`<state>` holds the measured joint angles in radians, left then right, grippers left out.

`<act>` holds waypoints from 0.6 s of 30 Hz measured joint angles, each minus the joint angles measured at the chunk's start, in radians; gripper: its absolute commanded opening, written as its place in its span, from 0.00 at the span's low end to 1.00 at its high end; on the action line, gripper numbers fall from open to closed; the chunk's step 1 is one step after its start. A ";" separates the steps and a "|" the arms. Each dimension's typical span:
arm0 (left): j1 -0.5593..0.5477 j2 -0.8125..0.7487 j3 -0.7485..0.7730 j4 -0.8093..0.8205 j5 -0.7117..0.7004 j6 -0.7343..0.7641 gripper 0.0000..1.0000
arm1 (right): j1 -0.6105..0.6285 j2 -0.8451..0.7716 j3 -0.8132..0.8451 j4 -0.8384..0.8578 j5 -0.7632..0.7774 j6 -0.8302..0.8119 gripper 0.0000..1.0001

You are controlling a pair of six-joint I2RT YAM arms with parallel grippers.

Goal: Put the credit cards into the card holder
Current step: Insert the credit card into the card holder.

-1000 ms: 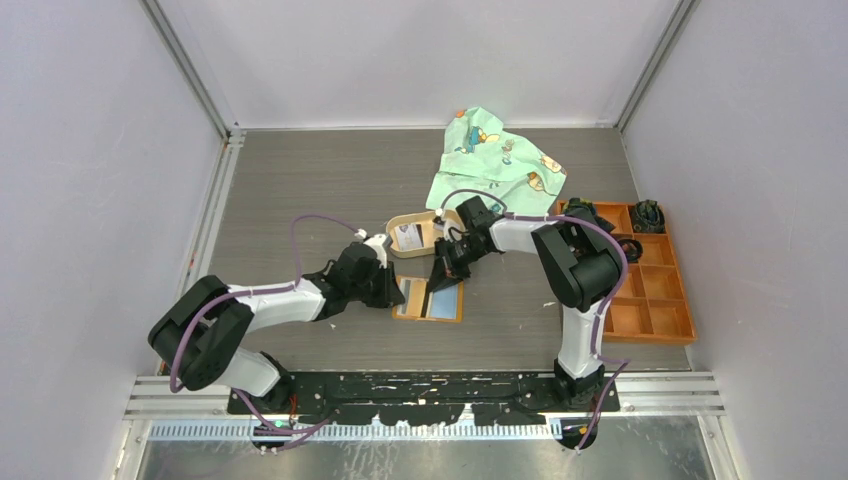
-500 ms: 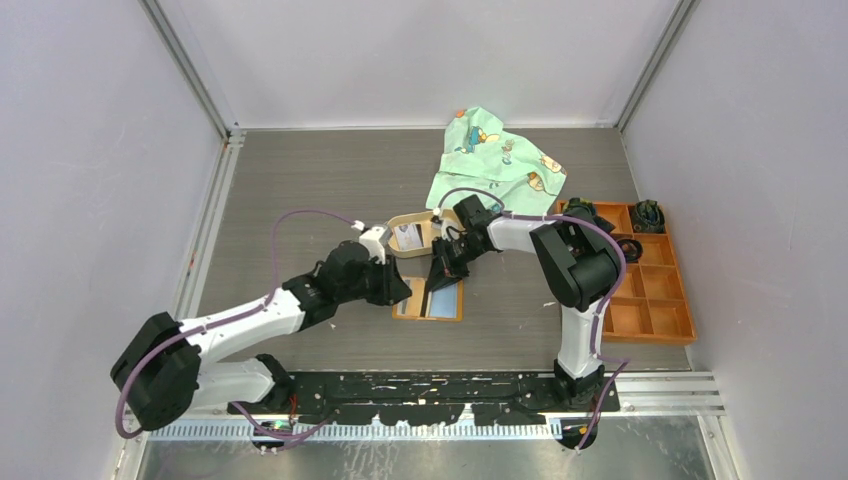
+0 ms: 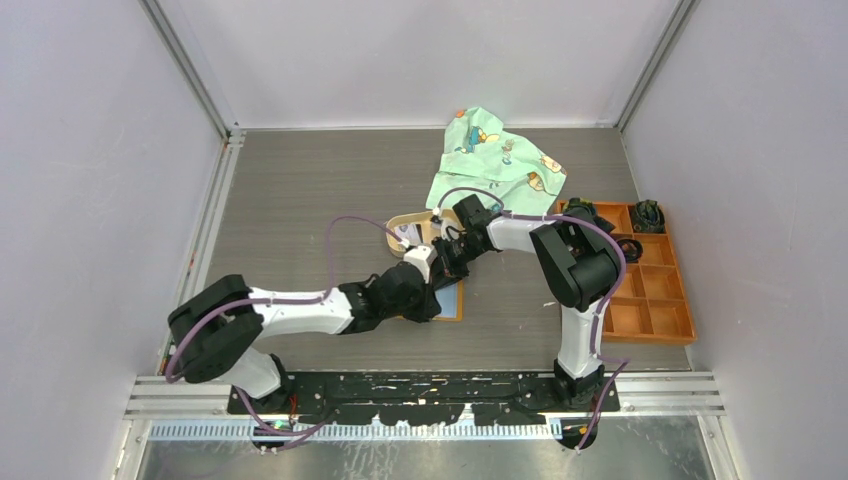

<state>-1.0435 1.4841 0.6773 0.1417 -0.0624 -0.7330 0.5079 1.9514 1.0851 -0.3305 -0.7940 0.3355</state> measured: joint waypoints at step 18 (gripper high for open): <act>-0.024 0.193 0.126 -0.031 -0.262 0.018 0.22 | 0.000 0.004 0.005 -0.008 0.005 -0.011 0.28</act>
<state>-1.0679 1.6768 0.8036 0.1104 -0.3241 -0.7147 0.5079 1.9553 1.0901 -0.3382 -0.7895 0.3241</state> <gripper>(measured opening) 0.202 0.198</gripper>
